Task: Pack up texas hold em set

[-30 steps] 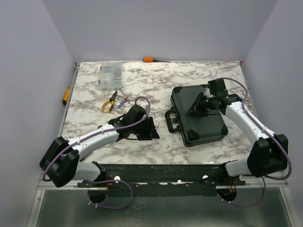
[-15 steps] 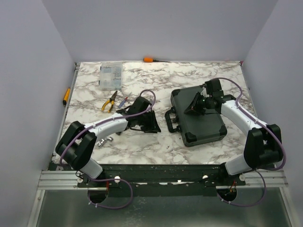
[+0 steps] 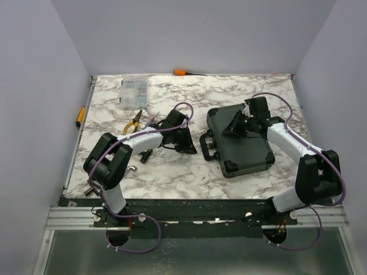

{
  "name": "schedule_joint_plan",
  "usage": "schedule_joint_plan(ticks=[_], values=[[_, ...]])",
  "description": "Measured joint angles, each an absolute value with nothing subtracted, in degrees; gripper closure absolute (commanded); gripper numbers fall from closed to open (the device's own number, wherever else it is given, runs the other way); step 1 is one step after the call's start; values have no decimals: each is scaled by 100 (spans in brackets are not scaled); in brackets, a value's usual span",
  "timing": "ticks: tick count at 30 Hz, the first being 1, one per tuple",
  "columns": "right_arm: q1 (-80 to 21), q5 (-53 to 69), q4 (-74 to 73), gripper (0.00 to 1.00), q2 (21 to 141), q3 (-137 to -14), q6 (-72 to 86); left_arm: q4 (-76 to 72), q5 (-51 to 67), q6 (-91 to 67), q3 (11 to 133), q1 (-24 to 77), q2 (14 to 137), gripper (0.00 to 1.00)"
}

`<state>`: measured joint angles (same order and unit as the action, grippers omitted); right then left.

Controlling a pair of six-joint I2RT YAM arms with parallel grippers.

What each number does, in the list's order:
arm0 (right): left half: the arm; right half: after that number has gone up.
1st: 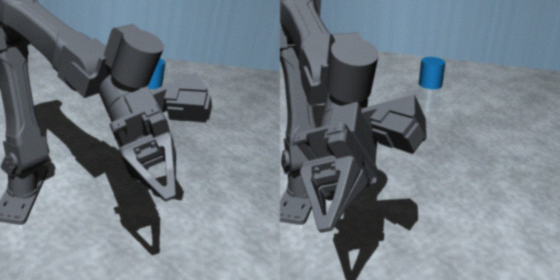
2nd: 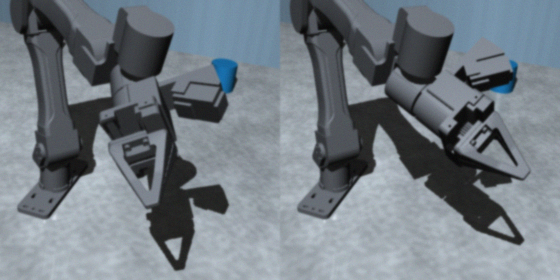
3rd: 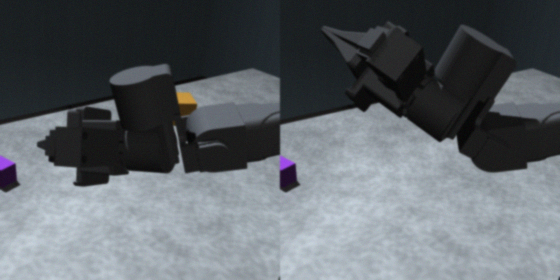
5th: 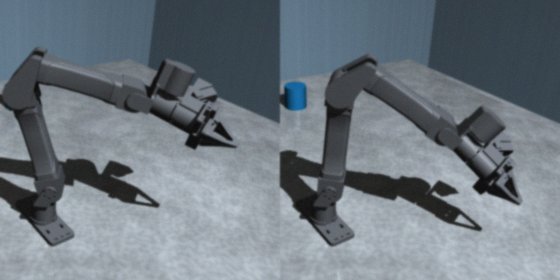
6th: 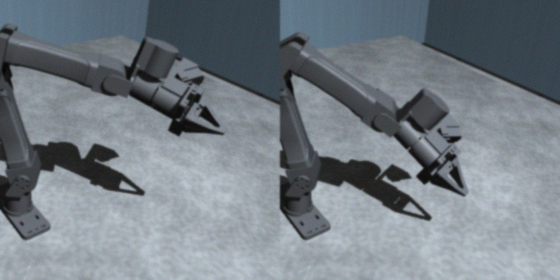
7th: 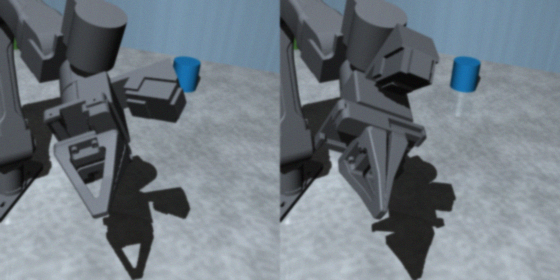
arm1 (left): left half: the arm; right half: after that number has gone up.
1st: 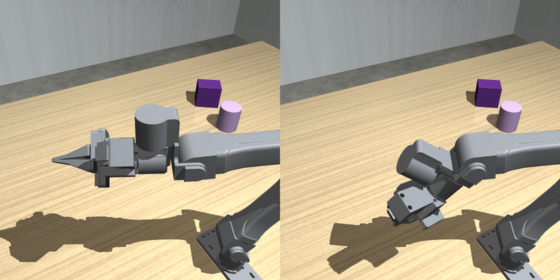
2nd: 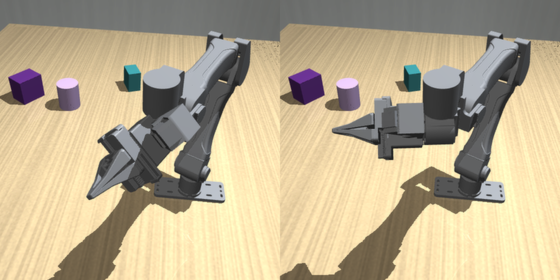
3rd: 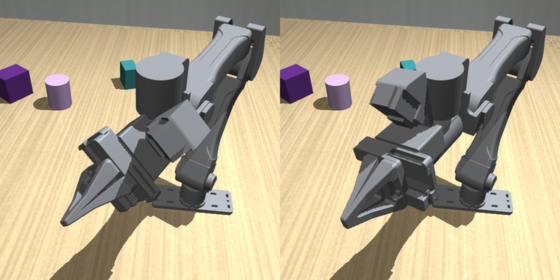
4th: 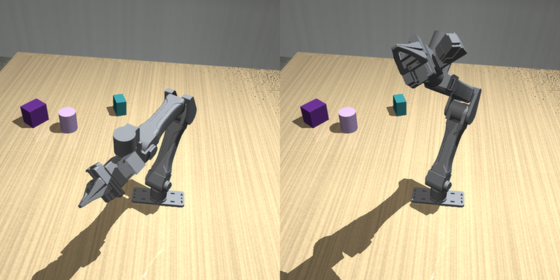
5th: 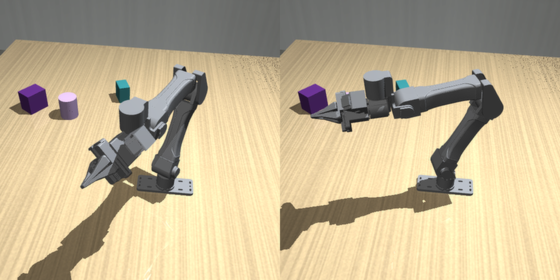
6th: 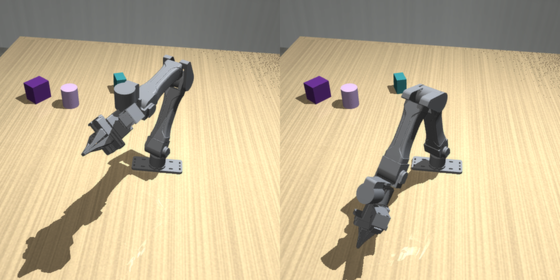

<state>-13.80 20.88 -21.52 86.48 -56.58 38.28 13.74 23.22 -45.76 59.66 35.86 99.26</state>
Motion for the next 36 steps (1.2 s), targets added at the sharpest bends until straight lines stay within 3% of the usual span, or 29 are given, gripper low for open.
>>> schedule_joint_plan(ticks=[14, 36], values=[[-1380, 2095, -2154, 86, 8674, -5695, 3677, 1306, 2379, -4602, 6635, 3583, 10707, 100], [-1376, 2241, -2147, 87, 8759, -5699, 3487, 1295, 2410, -4707, 7067, 3573, 11187, 100]])
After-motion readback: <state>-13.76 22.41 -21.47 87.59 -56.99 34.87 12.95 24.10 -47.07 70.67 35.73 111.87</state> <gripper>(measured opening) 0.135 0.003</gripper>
